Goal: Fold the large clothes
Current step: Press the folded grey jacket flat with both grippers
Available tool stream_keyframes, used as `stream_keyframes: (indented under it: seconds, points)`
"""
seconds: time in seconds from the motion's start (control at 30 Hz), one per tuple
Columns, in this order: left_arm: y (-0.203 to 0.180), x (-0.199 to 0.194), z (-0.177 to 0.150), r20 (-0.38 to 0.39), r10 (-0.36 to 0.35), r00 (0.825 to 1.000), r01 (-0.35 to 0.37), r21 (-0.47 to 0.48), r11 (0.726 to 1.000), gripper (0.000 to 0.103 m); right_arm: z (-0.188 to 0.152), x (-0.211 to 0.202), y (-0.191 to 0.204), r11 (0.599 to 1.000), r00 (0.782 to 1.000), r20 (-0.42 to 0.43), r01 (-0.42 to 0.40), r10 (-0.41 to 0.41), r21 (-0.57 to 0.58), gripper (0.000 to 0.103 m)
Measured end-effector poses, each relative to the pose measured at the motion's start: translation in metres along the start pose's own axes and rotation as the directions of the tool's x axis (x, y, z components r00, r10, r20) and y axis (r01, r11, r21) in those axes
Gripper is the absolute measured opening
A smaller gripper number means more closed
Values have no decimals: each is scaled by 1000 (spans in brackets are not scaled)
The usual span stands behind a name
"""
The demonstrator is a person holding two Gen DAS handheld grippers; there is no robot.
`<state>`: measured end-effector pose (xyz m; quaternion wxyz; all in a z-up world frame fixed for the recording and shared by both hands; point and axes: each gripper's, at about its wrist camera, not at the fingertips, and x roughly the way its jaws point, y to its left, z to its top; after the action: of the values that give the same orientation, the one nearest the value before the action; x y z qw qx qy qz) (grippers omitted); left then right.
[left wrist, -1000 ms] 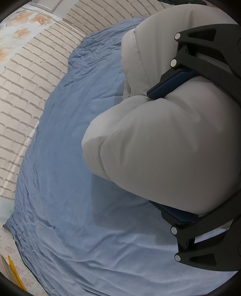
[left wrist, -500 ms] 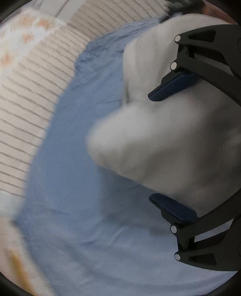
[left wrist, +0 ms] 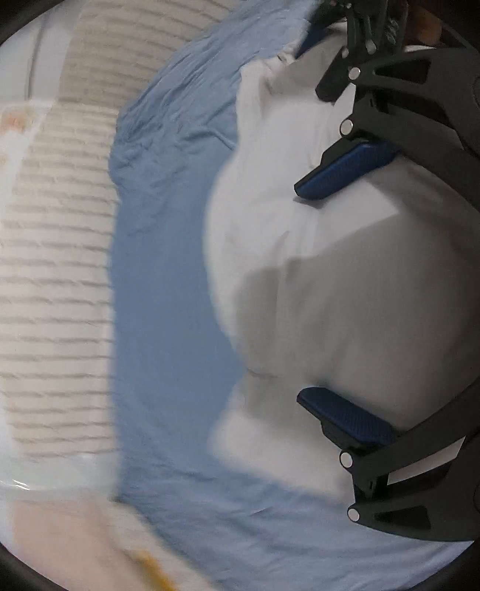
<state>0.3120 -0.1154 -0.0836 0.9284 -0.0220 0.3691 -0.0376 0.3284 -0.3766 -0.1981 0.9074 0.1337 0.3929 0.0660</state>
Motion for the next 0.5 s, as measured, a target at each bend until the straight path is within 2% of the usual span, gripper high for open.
stream_keyframes:
  seconds: [0.07,0.17,0.27,0.37,0.5]
  points:
    - [-9,8,-8,26,40,999,-41,38,998,100,0,7,-7,1000,1000,-3,-22,22,16,102]
    - [-25,17,-9,34,105,994,-108,101,989,100,-5,13,4,997,998,24,65,-64,-33,102]
    - [-26,25,-5,27,85,996,-87,94,992,100,-6,16,13,990,992,39,124,-121,-72,102]
    - [-15,34,-2,14,43,999,-44,72,996,100,-1,19,13,989,991,44,127,-124,-75,102]
    - [-9,41,-2,1,29,1000,-29,60,998,100,-1,19,13,989,991,40,128,-126,-76,102]
